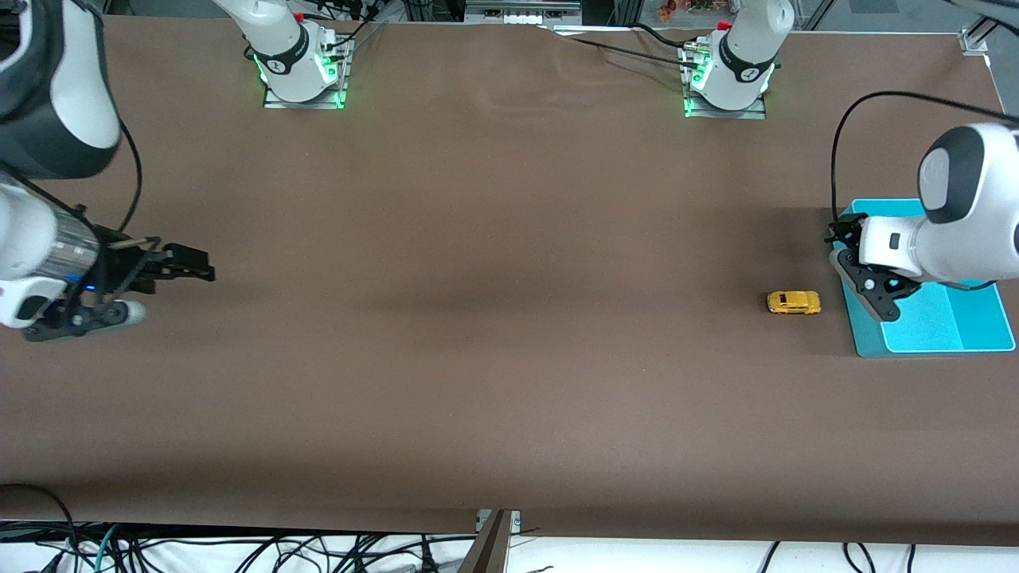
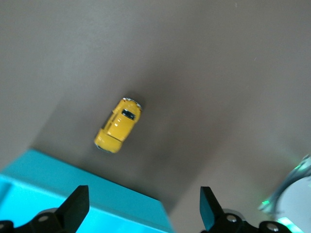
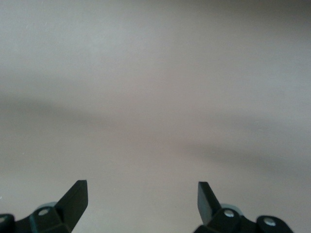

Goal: Wind and store yellow beetle car
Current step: 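Lower the left gripper onto the rolled car and close it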

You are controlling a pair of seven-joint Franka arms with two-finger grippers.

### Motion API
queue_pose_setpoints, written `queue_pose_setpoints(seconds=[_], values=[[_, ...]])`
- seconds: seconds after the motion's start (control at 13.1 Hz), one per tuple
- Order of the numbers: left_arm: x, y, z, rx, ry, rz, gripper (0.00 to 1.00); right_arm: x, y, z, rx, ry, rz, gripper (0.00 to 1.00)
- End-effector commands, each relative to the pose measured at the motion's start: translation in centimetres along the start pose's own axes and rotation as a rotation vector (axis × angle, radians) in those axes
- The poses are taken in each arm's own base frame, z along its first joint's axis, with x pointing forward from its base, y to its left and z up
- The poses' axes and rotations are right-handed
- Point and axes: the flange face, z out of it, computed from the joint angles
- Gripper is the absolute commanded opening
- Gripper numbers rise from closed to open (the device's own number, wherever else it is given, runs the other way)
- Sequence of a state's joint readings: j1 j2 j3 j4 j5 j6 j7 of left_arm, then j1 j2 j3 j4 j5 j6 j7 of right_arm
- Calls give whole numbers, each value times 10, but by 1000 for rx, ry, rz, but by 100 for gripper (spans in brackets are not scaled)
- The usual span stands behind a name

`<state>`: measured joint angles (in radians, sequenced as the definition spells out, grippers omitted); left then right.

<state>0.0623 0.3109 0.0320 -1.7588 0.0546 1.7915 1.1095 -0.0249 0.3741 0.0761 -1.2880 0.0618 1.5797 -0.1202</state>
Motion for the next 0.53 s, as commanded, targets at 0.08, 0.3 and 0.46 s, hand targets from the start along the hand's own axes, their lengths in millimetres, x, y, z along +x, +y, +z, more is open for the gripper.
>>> queue_pose_setpoints(seconds=[0.08,0.3,0.46], values=[[-31,-48,64,72,72,339,100,-42,61,-50,-41,36,124,100],[-21,-36,123,179,89,430,100,-58,65,-62,-102,26,135,100],[-7,-19,154,232,103,466,100,-56,58,-60,-137,13,117,100]])
